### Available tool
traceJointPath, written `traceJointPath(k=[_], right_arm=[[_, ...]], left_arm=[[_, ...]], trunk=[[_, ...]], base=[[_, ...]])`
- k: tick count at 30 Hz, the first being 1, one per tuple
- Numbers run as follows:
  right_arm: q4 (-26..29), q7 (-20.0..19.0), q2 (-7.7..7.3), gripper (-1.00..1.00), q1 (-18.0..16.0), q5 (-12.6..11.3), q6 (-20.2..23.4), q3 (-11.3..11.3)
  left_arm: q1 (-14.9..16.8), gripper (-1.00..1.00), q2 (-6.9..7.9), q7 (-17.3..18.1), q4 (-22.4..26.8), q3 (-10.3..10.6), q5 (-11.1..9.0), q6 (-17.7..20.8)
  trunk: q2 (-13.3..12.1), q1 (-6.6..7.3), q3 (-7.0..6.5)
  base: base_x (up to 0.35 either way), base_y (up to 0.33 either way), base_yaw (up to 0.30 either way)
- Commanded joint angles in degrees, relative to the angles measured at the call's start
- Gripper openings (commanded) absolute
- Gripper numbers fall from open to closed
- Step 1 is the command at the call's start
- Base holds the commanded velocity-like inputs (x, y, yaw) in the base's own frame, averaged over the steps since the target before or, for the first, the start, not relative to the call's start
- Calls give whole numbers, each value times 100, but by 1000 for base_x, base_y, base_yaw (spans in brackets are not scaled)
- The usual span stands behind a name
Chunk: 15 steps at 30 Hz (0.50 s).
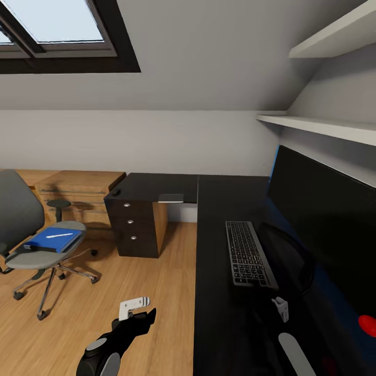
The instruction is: In the bedroom, organize the workspace by keeping the computer under the desk, ensuring the monitor is on the desk, placing the keyboard on the desk next to the monitor, placing the mouse on the desk next to the keyboard, moving the folder from the swivel chair onto the desk next to the mouse, stacking the notebook on top of the folder with the pen on top of the notebook, and positioning the swivel chair next to the desk.
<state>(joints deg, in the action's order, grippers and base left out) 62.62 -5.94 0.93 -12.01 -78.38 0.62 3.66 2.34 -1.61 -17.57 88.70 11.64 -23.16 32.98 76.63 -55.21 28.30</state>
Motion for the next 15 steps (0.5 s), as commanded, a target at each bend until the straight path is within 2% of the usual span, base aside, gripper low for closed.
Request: traceJointPath(k=[1, 11, 12, 15], right_arm=[[-13, 93, 0, -100, -1, -72, 8, 21], [-13, 93, -4, -100, -2, -67, 15, 21], [-13, 93, -4, 100, -2, -68, 14, 21], [-7, 93, -5, 100, -2, -65, 12, 21]], left_arm=[[3, 100, 1, -53, 8, 5, -59, 16], [3, 100, 2, -53, 7, 5, -62, 16], [3, 100, 2, -53, 7, 5, -64, 16], [3, 100, 2, -53, 7, 5, -65, 16]], trunk=[[3, 0, 7], [3, 0, 7], [3, 0, 7], [3, 0, 7]], base=[[0, -4, 0], [0, -1, 0], [0, 0, 0], [0, 0, 0]])
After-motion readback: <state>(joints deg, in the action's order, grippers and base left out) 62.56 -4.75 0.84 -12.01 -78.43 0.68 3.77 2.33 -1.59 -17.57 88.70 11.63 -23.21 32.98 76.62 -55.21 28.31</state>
